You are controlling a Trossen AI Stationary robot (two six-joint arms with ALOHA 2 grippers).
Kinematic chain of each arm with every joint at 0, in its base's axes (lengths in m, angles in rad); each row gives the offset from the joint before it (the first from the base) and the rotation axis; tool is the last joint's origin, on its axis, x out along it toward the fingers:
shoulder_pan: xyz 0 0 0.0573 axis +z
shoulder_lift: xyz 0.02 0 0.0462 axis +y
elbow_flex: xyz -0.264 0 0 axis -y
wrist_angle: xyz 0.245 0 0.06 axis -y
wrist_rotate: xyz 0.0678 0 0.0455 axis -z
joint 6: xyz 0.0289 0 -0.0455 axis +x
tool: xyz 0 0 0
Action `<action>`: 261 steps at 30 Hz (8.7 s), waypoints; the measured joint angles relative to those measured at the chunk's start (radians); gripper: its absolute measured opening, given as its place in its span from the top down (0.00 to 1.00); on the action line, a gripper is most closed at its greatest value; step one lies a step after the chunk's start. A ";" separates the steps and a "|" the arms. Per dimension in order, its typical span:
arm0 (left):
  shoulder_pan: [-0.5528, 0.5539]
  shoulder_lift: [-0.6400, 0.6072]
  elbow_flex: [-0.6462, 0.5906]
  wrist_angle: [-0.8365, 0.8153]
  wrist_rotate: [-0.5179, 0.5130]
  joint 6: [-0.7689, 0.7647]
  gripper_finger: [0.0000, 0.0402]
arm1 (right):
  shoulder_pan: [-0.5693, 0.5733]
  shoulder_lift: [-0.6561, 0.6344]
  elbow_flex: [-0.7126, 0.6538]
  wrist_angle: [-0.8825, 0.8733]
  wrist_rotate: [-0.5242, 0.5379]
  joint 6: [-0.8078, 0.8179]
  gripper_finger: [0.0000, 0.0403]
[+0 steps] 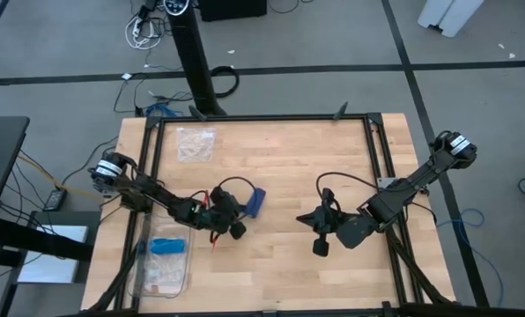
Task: Roll bandage
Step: Roll the blue bandage
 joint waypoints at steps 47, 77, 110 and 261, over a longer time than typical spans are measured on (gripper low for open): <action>-0.004 0.001 0.001 0.153 0.040 0.125 0.99 | -0.401 0.653 0.096 0.532 -0.205 -0.219 1.00; -0.014 0.000 -0.143 0.548 -0.009 0.161 0.99 | -0.342 0.657 0.093 0.415 -0.195 -0.171 1.00; -0.016 -0.003 -0.104 0.519 -0.005 0.293 0.99 | -0.441 0.653 0.095 0.691 -0.242 -0.266 1.00; -0.069 0.171 0.255 0.049 0.175 0.423 0.99 | -0.116 0.555 0.089 0.321 -0.249 -0.135 0.97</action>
